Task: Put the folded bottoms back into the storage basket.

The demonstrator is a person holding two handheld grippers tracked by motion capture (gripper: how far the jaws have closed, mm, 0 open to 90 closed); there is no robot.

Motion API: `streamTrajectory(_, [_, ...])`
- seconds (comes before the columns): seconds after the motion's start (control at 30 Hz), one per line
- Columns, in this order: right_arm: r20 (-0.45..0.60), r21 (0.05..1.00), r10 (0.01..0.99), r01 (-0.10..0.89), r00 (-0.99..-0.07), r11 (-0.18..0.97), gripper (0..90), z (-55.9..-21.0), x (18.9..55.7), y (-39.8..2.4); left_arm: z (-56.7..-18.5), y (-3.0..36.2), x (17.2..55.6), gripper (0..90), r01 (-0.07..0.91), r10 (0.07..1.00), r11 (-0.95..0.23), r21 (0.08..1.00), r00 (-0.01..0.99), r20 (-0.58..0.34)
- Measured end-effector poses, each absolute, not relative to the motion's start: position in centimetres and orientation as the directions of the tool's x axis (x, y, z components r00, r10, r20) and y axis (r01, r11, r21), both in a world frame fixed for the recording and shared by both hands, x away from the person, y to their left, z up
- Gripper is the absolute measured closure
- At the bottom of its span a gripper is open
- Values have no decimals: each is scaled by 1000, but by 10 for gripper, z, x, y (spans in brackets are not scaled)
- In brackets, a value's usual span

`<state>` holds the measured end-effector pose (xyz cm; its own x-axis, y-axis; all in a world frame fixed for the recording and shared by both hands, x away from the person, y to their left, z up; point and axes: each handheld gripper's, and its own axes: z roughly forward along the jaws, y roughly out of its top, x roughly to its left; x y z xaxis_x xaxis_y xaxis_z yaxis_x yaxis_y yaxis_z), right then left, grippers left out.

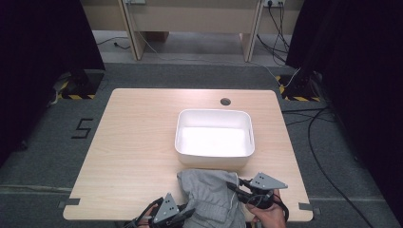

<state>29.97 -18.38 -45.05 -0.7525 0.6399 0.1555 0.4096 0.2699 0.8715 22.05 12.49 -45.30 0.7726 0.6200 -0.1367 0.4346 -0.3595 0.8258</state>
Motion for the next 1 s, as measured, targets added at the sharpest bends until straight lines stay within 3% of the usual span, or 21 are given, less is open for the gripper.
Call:
streamTrajectory(0.27, [144,880,637,392,-757,267,740,-445,300,-182,-447,127,221,759,425,621,-354,833,773,-131])
streamTrajectory(0.43, [171,841,670,461,-722,283,712,-458,307,-180,-461,128,228,758,469,631,-359,807,759,-161])
streamTrajectory(0.53, [148,809,684,486,-714,332,588,-466,314,-181,-464,132,230,757,488,637,-352,799,750,-177])
streamTrajectory(0.63, [181,783,730,545,-659,299,374,-468,322,-182,-466,132,232,757,494,640,-354,794,747,-180])
streamTrajectory(0.77, [230,717,723,616,-652,326,270,-474,338,-175,-469,134,232,755,500,643,-359,788,745,-180])
streamTrajectory(0.93, [232,684,687,618,-689,389,284,-483,347,-162,-477,138,232,753,520,648,-351,779,735,-198])
streamTrajectory(1.0, [248,681,655,609,-714,407,400,-483,350,-162,-478,138,232,753,519,646,-351,779,737,-200])
